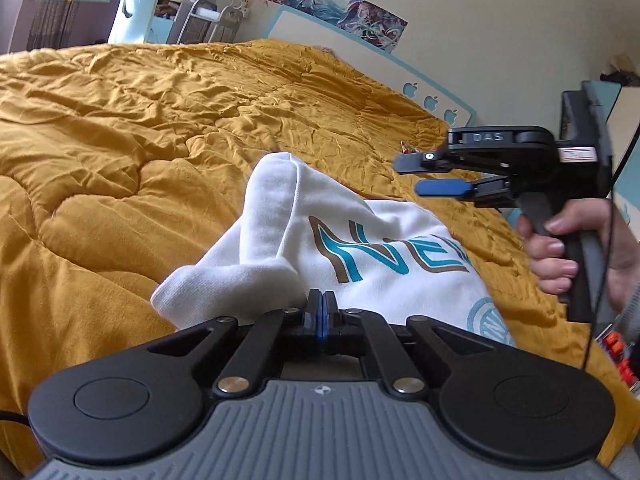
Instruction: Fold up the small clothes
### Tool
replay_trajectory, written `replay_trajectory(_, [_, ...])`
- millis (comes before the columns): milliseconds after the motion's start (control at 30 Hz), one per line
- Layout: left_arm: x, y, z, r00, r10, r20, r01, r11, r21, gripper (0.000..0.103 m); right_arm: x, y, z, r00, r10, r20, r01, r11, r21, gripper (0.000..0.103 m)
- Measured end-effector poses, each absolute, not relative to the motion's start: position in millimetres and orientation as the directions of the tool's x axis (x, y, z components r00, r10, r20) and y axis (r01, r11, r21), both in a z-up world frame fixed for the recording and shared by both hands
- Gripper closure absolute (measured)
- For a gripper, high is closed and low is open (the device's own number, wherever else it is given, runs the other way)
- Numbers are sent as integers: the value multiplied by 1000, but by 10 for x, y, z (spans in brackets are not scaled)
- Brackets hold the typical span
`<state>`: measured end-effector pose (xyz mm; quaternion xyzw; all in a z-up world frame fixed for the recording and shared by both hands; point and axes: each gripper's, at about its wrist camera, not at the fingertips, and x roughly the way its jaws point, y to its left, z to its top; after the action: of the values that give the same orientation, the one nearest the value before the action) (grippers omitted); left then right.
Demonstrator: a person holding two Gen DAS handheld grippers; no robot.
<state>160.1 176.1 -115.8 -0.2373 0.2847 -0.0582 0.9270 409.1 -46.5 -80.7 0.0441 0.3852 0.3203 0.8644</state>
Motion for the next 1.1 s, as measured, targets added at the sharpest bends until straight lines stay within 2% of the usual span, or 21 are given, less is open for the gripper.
replay_trajectory(133, [1660,1788,-1181,829,-258,-496,-20,873,-487,100,4532,-163,-970,422,676,-604,-465,734,495,50])
replay_trajectory(200, [1678,1762,-1183,829,-252,-499,-14,883,-469,100,4616,5,-1047,386,688,-614,-449,722,527,34])
replay_trajectory(233, [1681,1759,-1183,829,-252,-500,-12,884,-467,100,4646,93,-1100,367,684,-630,-432,725,536,33])
replay_trajectory(333, [1683,1785,-1195,825,-264,-499,-16,873,-488,100,4646,328,-1267,320,665,-675,-448,734,510,43])
replay_trajectory(433, [1697,1839,-1208,819,-281,-500,-24,854,-519,99,4580,469,-1380,346,609,-713,-471,771,430,76])
replay_trajectory(467, [1698,1853,-1213,817,-286,-500,-27,848,-529,99,4559,493,-1397,378,582,-720,-471,790,391,98])
replay_trajectory(533, [1700,1874,-1217,815,-294,-500,-33,837,-546,99,4525,483,-1373,405,594,-695,-474,787,396,100])
replay_trajectory(667, [1715,1883,-1224,815,-287,-503,-44,835,-549,99,4514,442,-1221,461,672,-579,-448,740,502,101])
replay_trajectory(767, [1718,1885,-1227,814,-287,-506,-46,836,-547,98,4465,639,-1247,476,614,-629,-488,780,392,101])
replay_trajectory(833, [1714,1882,-1226,813,-285,-508,-44,839,-542,98,4505,739,-1390,457,540,-707,-469,822,324,99])
replay_trajectory(867, [1715,1882,-1226,811,-285,-511,-46,840,-541,98,4544,718,-1497,432,531,-729,-441,830,342,98])
replay_trajectory(933, [1706,1884,-1226,812,-286,-509,-45,838,-543,98,4552,575,-1524,440,574,-691,-378,816,437,85])
replay_trajectory(1000, [1701,1885,-1226,812,-285,-509,-45,839,-542,98,4533,439,-1455,462,597,-656,-340,803,490,51])
replay_trajectory(1033, [1702,1881,-1226,813,-283,-509,-45,841,-540,98,4494,369,-1386,507,568,-648,-327,823,464,45])
replay_trajectory(1100, [1701,1862,-1220,814,-274,-513,-47,848,-528,98,4439,219,-1295,590,489,-643,-316,872,373,45])
